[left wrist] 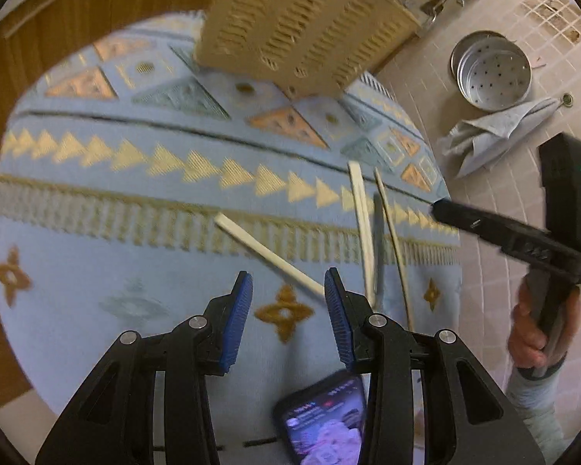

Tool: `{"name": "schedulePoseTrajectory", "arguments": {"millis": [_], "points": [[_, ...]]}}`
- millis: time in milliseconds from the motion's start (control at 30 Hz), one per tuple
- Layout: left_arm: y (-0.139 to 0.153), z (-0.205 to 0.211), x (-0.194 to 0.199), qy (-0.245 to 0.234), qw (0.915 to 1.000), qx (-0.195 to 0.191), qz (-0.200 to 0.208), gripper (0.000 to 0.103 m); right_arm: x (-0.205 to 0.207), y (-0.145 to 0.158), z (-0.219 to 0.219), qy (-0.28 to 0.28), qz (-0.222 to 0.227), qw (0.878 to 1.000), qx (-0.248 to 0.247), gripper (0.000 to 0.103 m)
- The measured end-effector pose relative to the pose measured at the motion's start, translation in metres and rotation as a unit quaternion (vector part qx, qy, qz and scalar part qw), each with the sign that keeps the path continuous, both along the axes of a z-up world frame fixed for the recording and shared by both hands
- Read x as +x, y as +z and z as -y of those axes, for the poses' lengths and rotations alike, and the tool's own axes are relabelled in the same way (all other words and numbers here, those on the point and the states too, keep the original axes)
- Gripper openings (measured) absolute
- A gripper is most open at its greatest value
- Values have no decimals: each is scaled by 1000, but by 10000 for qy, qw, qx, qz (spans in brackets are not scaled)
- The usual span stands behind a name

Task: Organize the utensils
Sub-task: 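Lower the left tool onto a wooden chopstick while the right tool grasps another chopstick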

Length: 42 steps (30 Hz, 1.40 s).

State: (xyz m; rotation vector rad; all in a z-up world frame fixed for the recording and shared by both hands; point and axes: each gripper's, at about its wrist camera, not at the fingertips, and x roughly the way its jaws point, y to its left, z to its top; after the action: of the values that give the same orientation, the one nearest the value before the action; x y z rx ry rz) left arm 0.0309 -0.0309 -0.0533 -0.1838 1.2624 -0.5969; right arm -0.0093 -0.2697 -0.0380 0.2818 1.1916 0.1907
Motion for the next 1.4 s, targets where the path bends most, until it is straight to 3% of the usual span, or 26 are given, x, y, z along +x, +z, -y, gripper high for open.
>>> {"name": "schedulePoseTrajectory", "arguments": {"millis": [233, 567, 767, 833, 1133, 1267, 1400], "points": [[-24, 21, -7, 270, 9989, 354, -114, 37, -12, -9, 11, -33, 9, 10000, -74, 43], [-24, 45, -19, 376, 9909, 1157, 572, 34, -24, -10, 7, 142, 24, 9998, -148, 43], [-27, 62, -35, 409, 9758, 1824, 1135, 34, -16, -18, -9, 324, -130, 9988, -336, 43], [-26, 62, -35, 420, 9736, 1909, 1175, 26, -13, -18, -12, 381, -136, 9983, -420, 43], [-28, 62, -20, 525, 9797, 1706, 910, 20, 5, -34, -26, 715, -430, 9936, -760, 30], [-28, 67, -14, 581, 9797, 1707, 878, 16, 6, -36, -36, 982, -546, 9917, -631, 6], [-27, 66, 1, 665, 9853, 1422, 674, 4, 6, -36, -36, 953, -506, 9924, -593, 6]]}}
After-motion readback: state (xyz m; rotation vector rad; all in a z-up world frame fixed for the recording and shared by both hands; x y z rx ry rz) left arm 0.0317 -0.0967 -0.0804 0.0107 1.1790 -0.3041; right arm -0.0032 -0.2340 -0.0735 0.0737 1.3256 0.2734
